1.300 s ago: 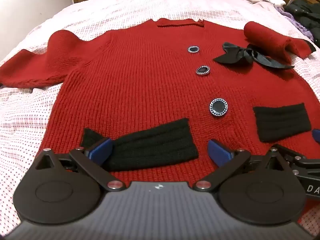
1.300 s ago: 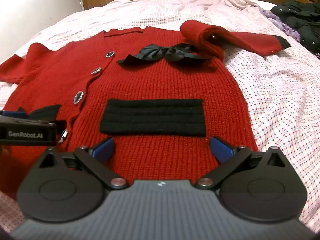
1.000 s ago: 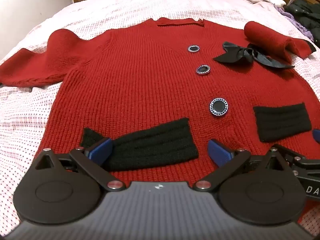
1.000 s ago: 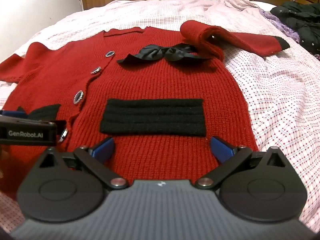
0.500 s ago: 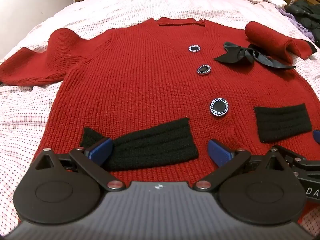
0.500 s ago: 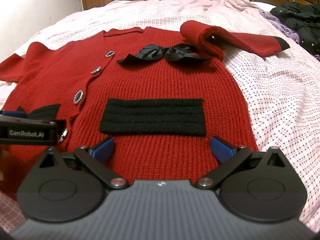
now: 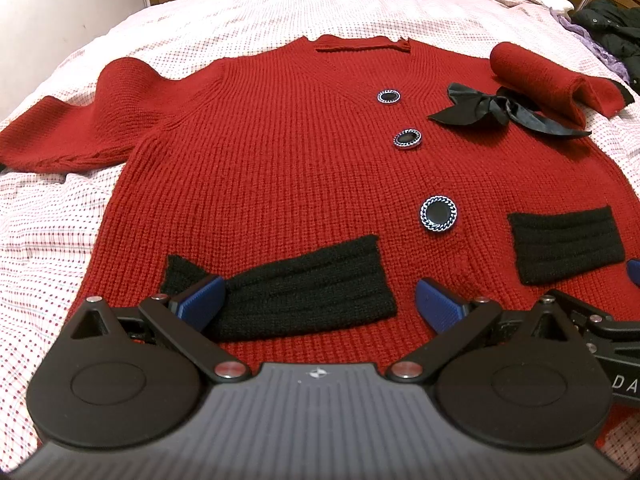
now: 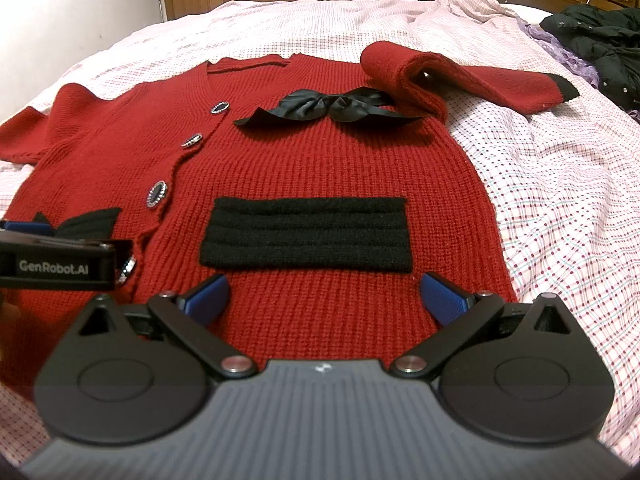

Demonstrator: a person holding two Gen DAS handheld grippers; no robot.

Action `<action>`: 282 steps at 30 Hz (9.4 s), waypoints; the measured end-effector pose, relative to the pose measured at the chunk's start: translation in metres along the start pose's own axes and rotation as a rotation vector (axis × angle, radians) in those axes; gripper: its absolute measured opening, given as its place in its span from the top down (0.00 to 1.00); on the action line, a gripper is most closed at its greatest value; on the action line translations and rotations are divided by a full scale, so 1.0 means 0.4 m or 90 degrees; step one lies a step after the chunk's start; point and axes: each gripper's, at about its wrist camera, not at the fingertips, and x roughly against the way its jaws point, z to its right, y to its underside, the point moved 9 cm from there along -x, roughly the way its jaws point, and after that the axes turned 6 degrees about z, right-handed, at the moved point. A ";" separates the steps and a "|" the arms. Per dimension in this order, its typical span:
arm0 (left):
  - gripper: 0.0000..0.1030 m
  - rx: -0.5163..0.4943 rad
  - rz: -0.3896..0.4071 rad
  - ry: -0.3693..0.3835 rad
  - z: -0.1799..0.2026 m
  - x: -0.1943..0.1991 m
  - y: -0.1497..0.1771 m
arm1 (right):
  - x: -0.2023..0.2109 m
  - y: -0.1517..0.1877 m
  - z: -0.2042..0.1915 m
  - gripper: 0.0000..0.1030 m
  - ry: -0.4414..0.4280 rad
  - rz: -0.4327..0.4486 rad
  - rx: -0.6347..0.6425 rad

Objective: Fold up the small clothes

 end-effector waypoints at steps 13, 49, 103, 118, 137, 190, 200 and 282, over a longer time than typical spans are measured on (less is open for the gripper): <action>0.00 -0.001 0.001 -0.002 0.003 0.001 0.002 | -0.002 0.000 0.000 0.00 0.001 0.000 0.001; 0.00 -0.013 0.005 -0.014 -0.009 0.004 0.004 | 0.000 -0.002 -0.001 0.00 -0.004 0.004 -0.003; 0.00 0.009 0.012 0.006 0.116 -0.064 -0.224 | -0.355 -0.365 0.732 0.00 0.091 0.117 -0.349; 0.00 0.003 -0.007 0.005 0.127 -0.091 -0.206 | -0.383 -0.429 0.746 0.80 0.002 0.175 -0.402; 0.00 0.029 0.029 0.024 0.104 -0.007 -0.208 | 0.005 -0.592 0.808 0.87 0.079 0.337 -0.286; 0.00 0.205 0.028 -0.112 -0.399 0.086 -0.061 | -0.233 -0.622 -0.328 0.87 -0.213 0.226 -0.028; 0.00 0.236 0.022 -0.116 -0.438 0.070 -0.045 | -0.281 -0.498 -0.451 0.87 -0.268 0.159 0.043; 0.00 0.390 0.056 -0.292 -0.969 -0.251 -0.201 | -0.048 -0.107 0.036 0.26 -0.082 0.048 -0.050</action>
